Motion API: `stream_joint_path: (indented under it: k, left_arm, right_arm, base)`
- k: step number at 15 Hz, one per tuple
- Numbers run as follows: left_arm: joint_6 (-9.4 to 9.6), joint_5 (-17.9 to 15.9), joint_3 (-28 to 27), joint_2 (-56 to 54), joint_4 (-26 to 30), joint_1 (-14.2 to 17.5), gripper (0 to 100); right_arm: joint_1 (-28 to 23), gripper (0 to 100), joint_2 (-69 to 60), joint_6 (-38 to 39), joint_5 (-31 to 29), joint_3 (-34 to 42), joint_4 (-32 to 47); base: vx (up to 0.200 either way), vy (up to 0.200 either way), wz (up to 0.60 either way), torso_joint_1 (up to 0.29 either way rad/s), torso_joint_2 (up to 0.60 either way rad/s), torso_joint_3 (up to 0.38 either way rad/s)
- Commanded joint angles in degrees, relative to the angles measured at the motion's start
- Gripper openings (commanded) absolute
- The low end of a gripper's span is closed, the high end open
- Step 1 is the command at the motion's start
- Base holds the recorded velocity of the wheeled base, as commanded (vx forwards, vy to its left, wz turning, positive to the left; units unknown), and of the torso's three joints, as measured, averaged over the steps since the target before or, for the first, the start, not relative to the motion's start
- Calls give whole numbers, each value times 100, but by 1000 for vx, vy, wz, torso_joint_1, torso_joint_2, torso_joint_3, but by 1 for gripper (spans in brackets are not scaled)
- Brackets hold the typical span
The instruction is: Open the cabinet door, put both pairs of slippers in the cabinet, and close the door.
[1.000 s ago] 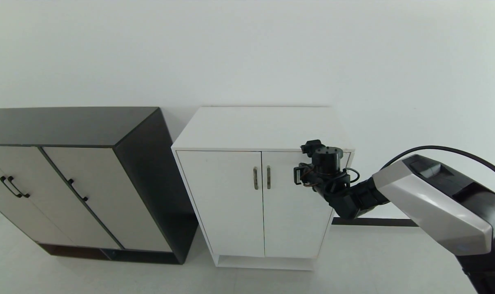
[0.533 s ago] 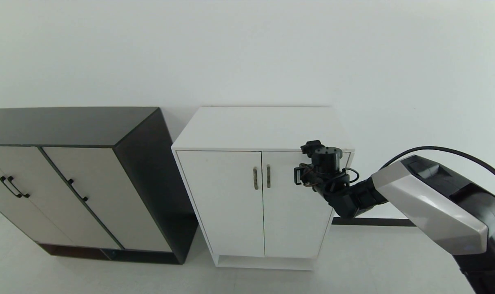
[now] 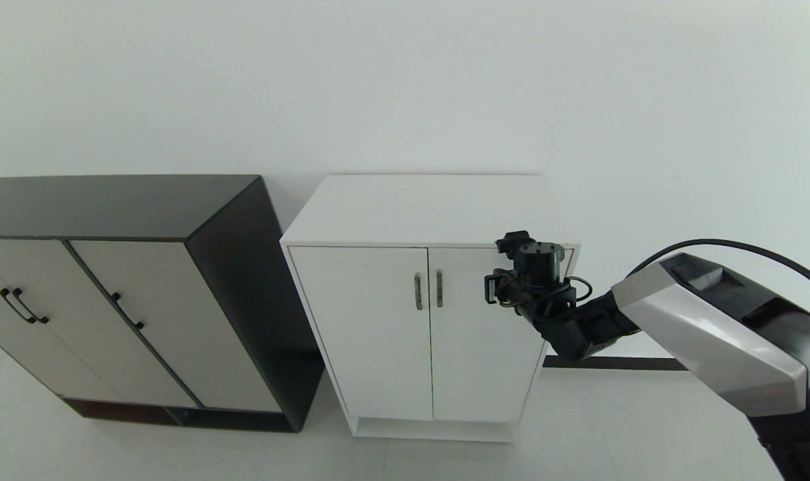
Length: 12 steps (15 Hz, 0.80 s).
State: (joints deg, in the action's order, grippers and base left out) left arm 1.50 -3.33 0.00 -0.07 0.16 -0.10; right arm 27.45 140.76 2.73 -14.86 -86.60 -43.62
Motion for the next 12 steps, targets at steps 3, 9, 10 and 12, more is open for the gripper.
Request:
stream_joint_path:
  k: [3,9,10,12]
  left_arm:
    - [-1,-1,0,7,2,1,0]
    - [-9,-1,0,7,2,1,0]
    - [-9,-1,0,7,2,1,0]
    - [-9,-1,0,7,2,1,0]
  right_arm:
    - [41,0,-682,-9,1,1049,-446]
    - [58,0,-1895,-27,-8,3149,-1246]
    - [50,0,-2027,-27,-8,3325,-1272]
    - [-82,0,-2659,-36,-34,4116,-1404]
  base:
    - [0,0,0,0,0,0]
    - [0,0,0,0,0,0]
    - [0,0,0,0,0,0]
    - [0,0,0,0,0,0]
